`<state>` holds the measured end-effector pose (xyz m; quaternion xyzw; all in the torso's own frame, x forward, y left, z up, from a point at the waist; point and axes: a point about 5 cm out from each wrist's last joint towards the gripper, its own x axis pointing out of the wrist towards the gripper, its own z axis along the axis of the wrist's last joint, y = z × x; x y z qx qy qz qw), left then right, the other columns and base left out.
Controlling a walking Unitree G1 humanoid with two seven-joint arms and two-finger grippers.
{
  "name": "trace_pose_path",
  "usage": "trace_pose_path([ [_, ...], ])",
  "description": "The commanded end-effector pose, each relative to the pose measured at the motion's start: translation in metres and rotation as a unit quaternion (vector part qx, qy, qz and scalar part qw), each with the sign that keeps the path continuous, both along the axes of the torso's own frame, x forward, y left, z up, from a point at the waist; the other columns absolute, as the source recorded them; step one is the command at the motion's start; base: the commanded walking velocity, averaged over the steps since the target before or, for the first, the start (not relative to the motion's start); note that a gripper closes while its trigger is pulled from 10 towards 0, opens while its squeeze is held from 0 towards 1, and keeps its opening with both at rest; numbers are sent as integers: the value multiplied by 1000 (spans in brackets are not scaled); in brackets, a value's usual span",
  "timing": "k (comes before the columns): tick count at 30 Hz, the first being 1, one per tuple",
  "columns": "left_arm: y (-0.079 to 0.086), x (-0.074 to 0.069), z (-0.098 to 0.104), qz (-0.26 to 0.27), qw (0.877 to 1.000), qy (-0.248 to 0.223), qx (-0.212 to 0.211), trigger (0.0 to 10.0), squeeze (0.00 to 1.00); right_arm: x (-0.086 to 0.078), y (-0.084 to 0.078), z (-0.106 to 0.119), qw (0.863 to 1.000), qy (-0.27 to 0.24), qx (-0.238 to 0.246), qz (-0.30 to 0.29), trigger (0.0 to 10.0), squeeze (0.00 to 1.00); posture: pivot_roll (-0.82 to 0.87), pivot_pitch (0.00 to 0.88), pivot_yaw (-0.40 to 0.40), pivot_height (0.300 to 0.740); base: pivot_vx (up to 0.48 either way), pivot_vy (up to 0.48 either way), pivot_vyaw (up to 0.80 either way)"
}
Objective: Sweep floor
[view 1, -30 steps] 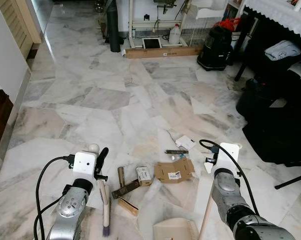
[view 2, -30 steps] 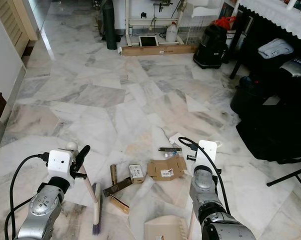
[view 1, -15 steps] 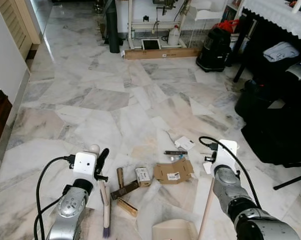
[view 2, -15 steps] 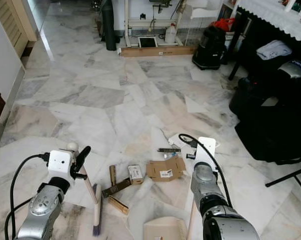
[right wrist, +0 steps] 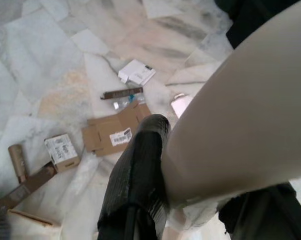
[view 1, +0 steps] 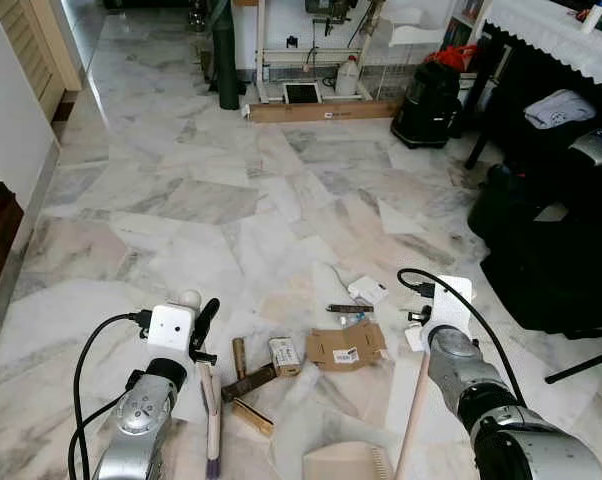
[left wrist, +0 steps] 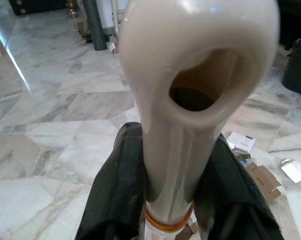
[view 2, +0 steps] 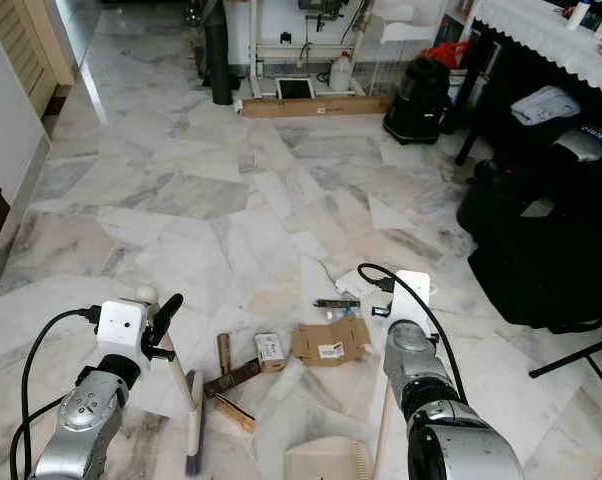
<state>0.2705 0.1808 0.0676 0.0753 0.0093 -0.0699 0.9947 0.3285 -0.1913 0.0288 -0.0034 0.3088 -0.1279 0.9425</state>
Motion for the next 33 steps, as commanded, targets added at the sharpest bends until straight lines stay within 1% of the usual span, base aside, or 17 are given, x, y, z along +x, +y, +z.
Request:
trace_pose_path([
  [1, 0, -2, -7, 0, 1000, 20, -12, 10000, 0, -32, 8, -37, 993, 108, 42, -1, 10000, 0, 30, 85, -79, 740, 0, 0, 0],
  [3, -1, -2, -7, -1, 1000, 20, -11, 10000, 0, -30, 6, -35, 994, 98, 40, -2, 10000, 0, 30, 85, -79, 740, 0, 0, 0],
  [5, -1, -2, -7, -2, 1000, 20, -11, 10000, 0, -25, 3, -29, 998, 66, 20, -4, 10000, 0, 30, 85, -79, 740, 0, 0, 0],
  [7, -2, -2, -7, -3, 1000, 20, -11, 10000, 0, -23, 1, -26, 999, 51, 12, -7, 10000, 0, 30, 85, -79, 740, 0, 0, 0],
  [8, -2, -2, -7, -3, 1000, 20, -9, 10000, 0, -17, 0, -19, 1000, 19, -5, -7, 10000, 0, 30, 85, -79, 740, 0, 0, 0],
  [10, -2, -2, -7, -4, 1000, 20, -9, 10000, 0, -16, -2, -18, 999, 14, -30, -2, 10000, 0, 30, 85, -79, 740, 0, 0, 0],
  [11, -3, -2, -7, -4, 1000, 19, -9, 10000, 0, -15, -3, -15, 999, -5, -42, 2, 10000, 0, 32, 81, -80, 740, 0, 0, 0],
  [13, -3, -2, -7, -4, 1000, 19, -9, 10000, 0, -14, -3, -14, 999, -9, -44, 3, 10000, 0, 35, 81, -80, 740, 0, 0, 0],
  [17, -3, -3, -7, -6, 1000, 19, -7, 10000, 0, -12, -2, -9, 998, -44, -43, -1, 10000, 0, 38, 79, -82, 740, 0, 0, 0],
  [19, -3, -3, -7, -6, 1000, 19, -7, 10000, 0, -12, -3, -9, 998, -47, -45, -1, 10000, 0, 38, 79, -82, 740, 0, 0, 0],
  [23, -3, -3, -8, -7, 1000, 20, -6, 10000, 0, -7, -5, 0, 994, -91, -66, 1, 10000, 0, 40, 79, -83, 740, 0, 0, 0],
  [24, -3, -3, -8, -7, 1000, 20, -6, 10000, 0, -7, -5, 0, 994, -91, -66, 1, 10000, 0, 40, 79, -83, 740, 0, 0, 0],
  [25, -3, -4, -8, -9, 1000, 21, -3, 10000, 0, -4, -6, 7, 989, -123, -82, 3, 10000, 0, 41, 77, -82, 740, 0, 0, 0],
  [26, -3, -4, -9, -10, 1000, 22, -2, 10000, 0, -2, -7, 11, 986, -143, -89, 4, 10000, 0, 41, 77, -82, 740, 0, 0, 0],
  [28, -3, -4, -9, -11, 1000, 22, -1, 10000, 0, -1, -7, 16, 982, -162, -95, 5, 10000, 0, 41, 77, -82, 740, 0, 0, 0],
  [29, -3, -4, -9, -11, 1000, 22, 0, 10000, 0, 1, -7, 20, 979, -180, -98, 10, 10000, 0, 41, 77, -82, 740, 0, 0, 0],
  [33, -3, -4, -9, -14, 1000, 24, 4, 10000, 0, 4, -5, 25, 975, -199, -96, 15, 10000, 0, 38, 73, -81, 740, 0, 0, 0],
])
